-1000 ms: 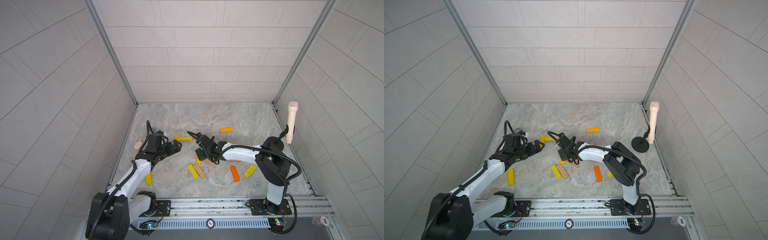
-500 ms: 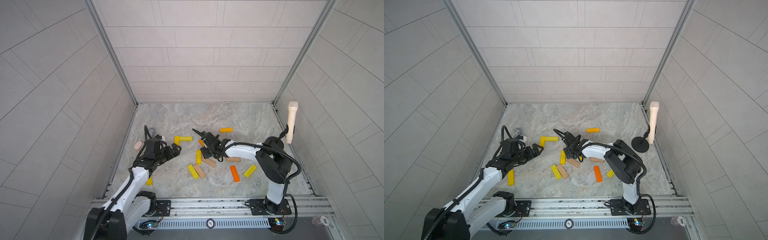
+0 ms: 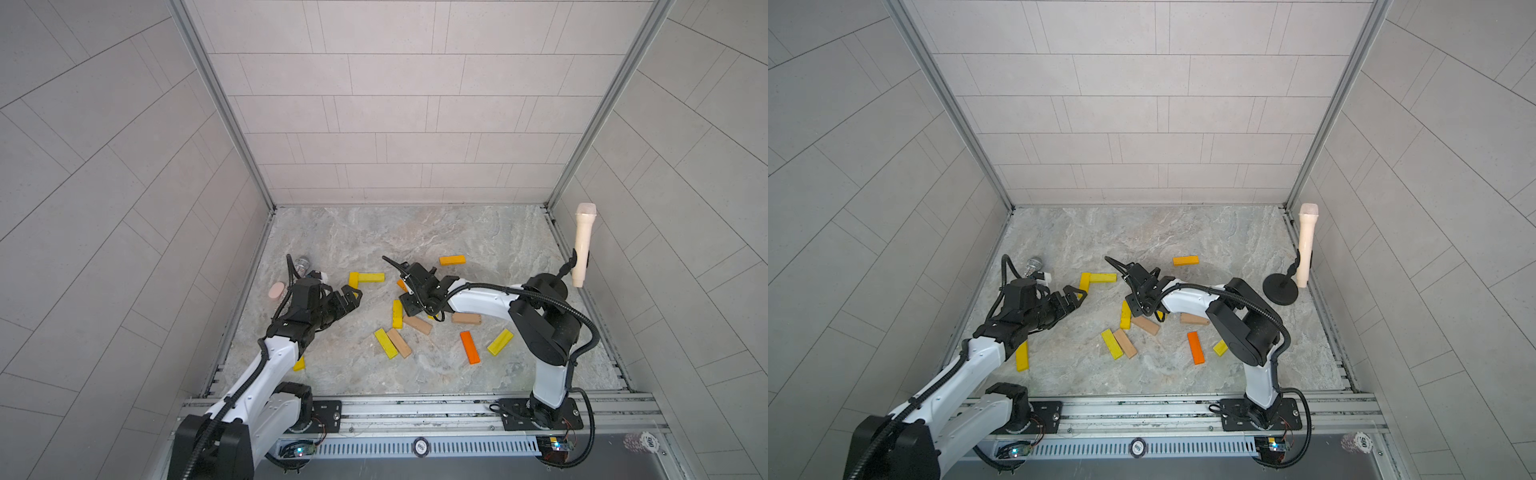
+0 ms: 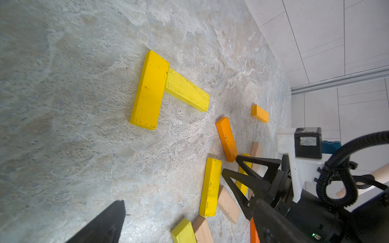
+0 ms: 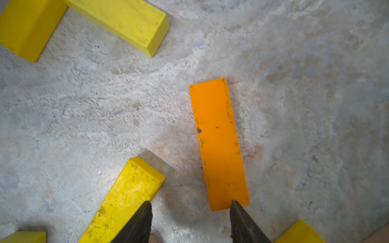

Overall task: Assemble the number 8 with building blocks
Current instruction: Pick up the building block from the center of the board.

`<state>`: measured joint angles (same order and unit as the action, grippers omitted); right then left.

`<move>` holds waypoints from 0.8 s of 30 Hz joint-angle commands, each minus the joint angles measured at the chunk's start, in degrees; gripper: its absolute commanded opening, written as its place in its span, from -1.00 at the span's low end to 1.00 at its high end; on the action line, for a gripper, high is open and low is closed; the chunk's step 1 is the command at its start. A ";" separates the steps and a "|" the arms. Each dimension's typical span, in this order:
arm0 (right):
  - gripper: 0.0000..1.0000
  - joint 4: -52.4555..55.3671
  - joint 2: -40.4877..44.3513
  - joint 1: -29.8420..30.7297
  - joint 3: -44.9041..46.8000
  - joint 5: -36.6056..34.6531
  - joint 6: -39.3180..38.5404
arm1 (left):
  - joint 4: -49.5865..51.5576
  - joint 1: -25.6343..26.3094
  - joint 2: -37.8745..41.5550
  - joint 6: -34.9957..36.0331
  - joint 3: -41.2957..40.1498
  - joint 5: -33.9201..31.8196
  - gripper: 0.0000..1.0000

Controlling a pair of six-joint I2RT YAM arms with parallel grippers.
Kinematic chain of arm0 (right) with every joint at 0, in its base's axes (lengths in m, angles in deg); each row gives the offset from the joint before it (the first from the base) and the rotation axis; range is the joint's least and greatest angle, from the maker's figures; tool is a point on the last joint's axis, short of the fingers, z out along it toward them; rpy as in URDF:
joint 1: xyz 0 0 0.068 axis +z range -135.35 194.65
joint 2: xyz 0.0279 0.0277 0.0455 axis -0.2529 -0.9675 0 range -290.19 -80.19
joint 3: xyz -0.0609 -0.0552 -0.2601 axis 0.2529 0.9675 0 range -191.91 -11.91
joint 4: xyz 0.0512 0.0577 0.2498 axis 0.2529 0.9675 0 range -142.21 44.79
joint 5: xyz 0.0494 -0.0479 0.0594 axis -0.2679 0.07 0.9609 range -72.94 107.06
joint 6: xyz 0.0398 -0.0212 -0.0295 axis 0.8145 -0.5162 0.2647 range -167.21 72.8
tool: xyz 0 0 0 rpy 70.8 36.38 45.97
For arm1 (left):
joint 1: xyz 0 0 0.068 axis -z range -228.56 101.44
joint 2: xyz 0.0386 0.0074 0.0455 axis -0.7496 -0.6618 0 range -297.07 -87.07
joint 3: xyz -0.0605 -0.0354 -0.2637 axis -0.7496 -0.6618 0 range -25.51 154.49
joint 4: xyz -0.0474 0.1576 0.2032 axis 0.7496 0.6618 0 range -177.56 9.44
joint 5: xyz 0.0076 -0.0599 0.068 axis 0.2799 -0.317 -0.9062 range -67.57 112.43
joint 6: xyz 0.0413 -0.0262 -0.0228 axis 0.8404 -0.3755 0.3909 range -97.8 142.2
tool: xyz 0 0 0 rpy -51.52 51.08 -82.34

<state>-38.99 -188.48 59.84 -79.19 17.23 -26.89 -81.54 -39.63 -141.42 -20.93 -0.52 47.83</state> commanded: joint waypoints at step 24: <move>0.32 3.96 -5.75 -3.49 -6.32 -0.64 2.67 | 1.99 0.12 4.04 1.04 1.46 -1.47 1.00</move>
<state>-36.48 -193.14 57.78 -84.77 17.16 -25.56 -80.28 -39.63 -138.53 -20.56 -0.56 47.22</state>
